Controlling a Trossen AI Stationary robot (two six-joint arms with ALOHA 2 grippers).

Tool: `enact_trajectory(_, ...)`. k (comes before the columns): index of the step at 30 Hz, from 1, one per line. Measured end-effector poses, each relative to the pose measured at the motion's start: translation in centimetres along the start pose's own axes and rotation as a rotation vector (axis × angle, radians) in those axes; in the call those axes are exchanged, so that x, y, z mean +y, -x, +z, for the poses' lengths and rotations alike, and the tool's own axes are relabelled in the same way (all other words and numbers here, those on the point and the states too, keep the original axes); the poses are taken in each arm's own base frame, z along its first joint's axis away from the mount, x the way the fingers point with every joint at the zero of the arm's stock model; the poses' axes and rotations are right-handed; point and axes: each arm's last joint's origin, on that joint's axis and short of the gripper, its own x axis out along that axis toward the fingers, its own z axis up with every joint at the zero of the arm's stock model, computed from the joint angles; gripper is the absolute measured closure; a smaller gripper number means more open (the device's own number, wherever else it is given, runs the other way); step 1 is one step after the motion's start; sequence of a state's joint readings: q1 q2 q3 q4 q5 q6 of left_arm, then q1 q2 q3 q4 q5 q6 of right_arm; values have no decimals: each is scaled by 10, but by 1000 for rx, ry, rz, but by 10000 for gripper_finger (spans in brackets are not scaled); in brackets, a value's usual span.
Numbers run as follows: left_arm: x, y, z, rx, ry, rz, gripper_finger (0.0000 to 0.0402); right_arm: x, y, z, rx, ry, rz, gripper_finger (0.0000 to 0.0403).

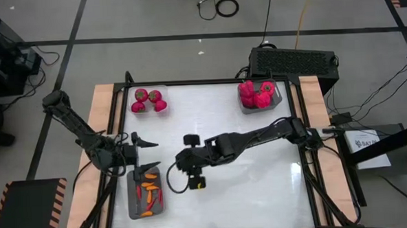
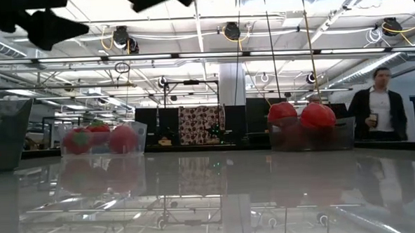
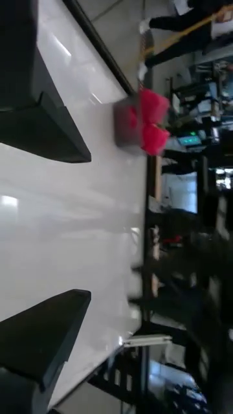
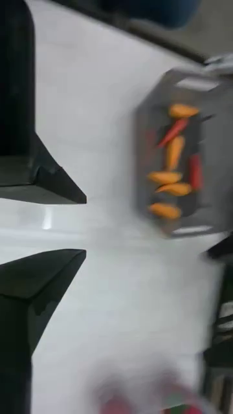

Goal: Sort produce into baskets
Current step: Return to Home Position

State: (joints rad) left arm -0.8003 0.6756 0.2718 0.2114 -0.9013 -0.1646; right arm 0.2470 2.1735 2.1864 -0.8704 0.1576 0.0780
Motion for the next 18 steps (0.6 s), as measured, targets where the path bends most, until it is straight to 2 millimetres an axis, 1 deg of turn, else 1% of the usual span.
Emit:
enact_trajectory(5,3,-12,11,-76,-25,-81,59,-22,12,-10,126,-28,-36,289)
enact_trajectory(7,5,-18,15,-109,-37,-111,59,-29,15,-12,153,-46,-48,289)
enact_trajectory(9,9,-24,19,-143,-46,-130,59,-37,22,-13,177,-60,-59,289)
enact_trajectory(14,26,-36,30,-229,-33,-133,59,-54,38,-13,182,-71,-77,289)
enact_trajectory(18,42,-44,45,-272,-28,-114,59,-66,54,-11,161,-72,-90,289)
